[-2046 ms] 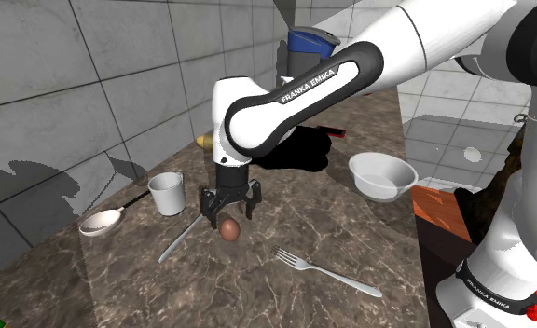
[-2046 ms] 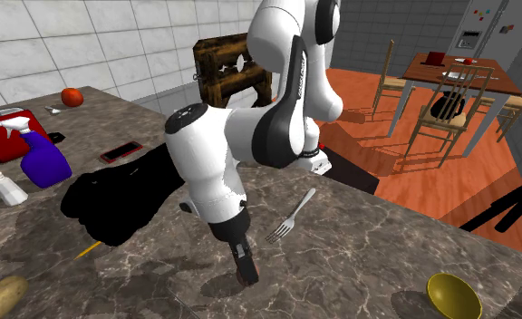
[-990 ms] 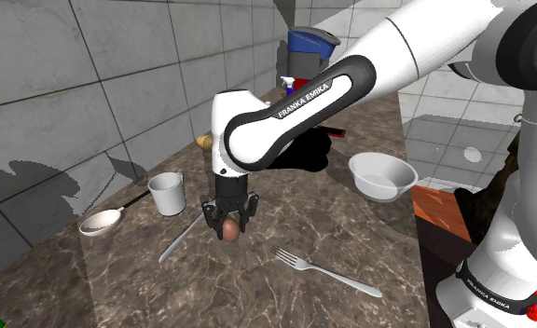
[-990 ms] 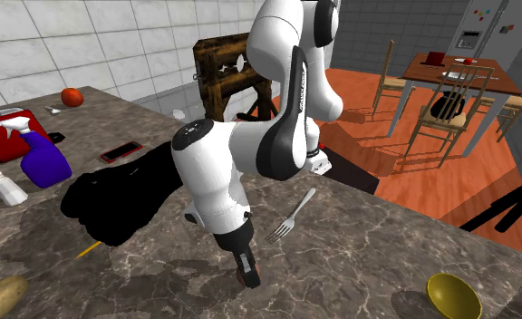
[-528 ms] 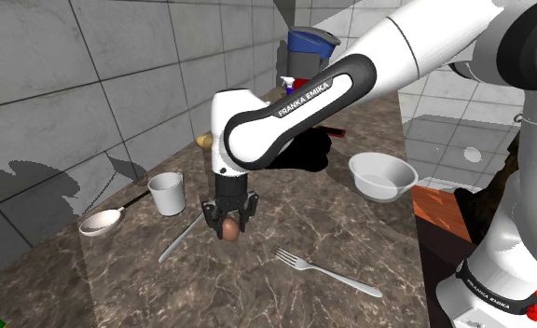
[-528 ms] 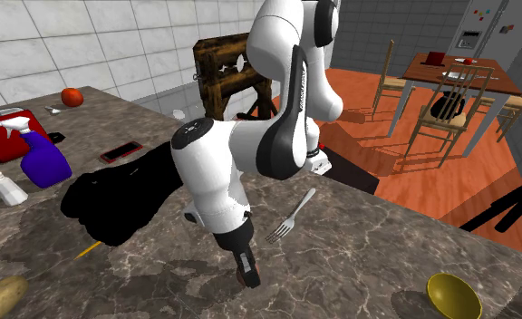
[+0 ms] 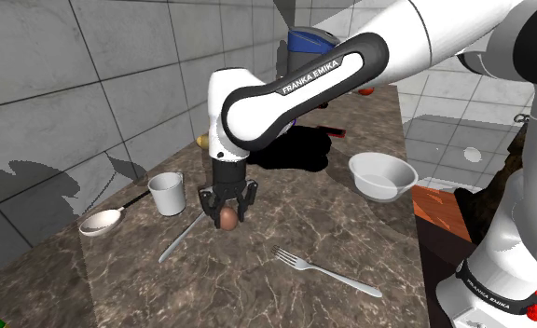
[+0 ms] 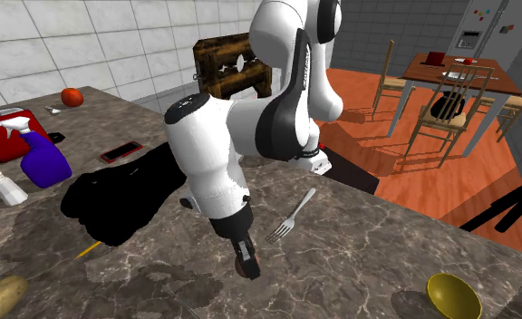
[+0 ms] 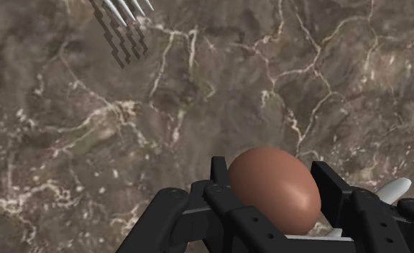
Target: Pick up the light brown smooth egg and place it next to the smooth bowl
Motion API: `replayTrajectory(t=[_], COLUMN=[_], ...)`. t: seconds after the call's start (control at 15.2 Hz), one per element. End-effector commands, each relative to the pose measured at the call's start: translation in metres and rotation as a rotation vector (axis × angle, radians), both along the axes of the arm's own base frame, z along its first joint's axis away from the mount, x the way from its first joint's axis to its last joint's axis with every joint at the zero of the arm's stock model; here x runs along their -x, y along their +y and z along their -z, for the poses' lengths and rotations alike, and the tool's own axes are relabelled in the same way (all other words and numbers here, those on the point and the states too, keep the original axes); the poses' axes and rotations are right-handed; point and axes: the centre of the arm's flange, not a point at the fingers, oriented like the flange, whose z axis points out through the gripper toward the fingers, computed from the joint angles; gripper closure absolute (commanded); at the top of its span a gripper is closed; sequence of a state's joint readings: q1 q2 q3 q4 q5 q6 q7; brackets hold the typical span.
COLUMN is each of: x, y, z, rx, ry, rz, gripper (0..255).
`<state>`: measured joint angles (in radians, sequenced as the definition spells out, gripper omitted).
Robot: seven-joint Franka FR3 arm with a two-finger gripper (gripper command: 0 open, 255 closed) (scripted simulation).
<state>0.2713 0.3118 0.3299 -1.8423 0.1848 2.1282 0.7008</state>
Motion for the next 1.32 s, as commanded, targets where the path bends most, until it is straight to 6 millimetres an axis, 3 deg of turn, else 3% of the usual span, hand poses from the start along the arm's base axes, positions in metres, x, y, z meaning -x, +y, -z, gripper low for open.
replayTrajectory(t=[0.0, 1.25], x=[0.001, 0.001], y=[-0.001, -0.001], z=[-0.011, -0.111], rx=[0.000, 0.000], ry=[0.000, 0.000], rz=[0.000, 0.000], gripper=[255, 255])
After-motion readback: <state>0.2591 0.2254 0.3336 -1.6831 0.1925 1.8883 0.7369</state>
